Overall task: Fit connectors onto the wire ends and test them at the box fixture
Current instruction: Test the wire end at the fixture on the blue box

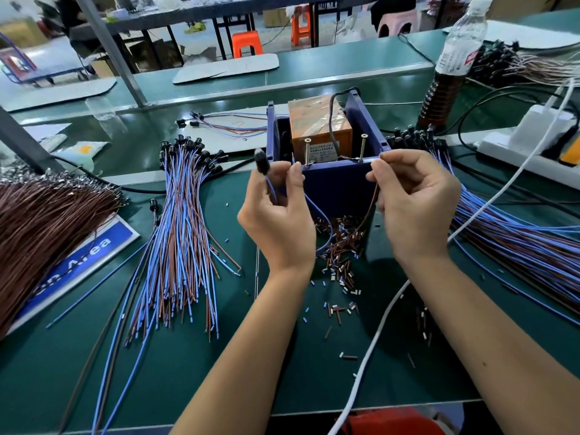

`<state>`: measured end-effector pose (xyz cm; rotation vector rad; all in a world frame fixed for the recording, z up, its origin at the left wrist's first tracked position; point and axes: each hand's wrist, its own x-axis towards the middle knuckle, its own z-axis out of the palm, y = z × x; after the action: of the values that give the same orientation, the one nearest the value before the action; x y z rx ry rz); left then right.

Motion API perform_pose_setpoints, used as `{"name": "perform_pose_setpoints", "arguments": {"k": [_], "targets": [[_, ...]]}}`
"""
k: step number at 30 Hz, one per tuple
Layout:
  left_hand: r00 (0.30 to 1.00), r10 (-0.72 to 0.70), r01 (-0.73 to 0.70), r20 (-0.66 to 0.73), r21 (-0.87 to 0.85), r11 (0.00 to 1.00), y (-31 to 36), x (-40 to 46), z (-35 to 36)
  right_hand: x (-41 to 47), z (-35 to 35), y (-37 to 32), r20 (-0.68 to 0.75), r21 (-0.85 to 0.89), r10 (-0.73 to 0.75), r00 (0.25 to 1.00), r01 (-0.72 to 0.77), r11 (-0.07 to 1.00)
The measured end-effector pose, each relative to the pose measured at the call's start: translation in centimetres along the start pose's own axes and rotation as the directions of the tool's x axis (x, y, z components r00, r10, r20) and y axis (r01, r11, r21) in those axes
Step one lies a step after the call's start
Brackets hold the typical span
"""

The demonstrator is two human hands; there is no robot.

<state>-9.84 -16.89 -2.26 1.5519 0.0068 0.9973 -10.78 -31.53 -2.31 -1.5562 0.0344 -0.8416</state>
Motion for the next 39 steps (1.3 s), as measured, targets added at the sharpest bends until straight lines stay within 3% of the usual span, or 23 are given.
{"name": "perform_pose_setpoints", "arguments": {"k": [3,6,14,39], "targets": [[1.000,-0.009,0.009,0.005,0.009,1.000,-0.1,0.3,0.2,0.1,0.6,-0.6,-0.046,-0.180,-0.116,0.992,0.106,0.978],[1.000,0.015,-0.015,0.003,0.044,0.999,0.1,0.3,0.4,-0.2,1.2,-0.9,-0.069,-0.249,-0.155,0.985,0.134,0.959],[0.993,0.103,-0.109,0.049,0.126,0.986,-0.2,0.3,0.6,-0.3,1.7,-1.1,-0.084,-0.280,-0.195,0.977,0.165,0.946],[0.990,0.105,-0.117,0.098,0.119,0.986,0.5,0.3,0.2,-0.7,1.3,-0.6,-0.001,-0.241,-0.169,0.986,0.163,0.957]]}}
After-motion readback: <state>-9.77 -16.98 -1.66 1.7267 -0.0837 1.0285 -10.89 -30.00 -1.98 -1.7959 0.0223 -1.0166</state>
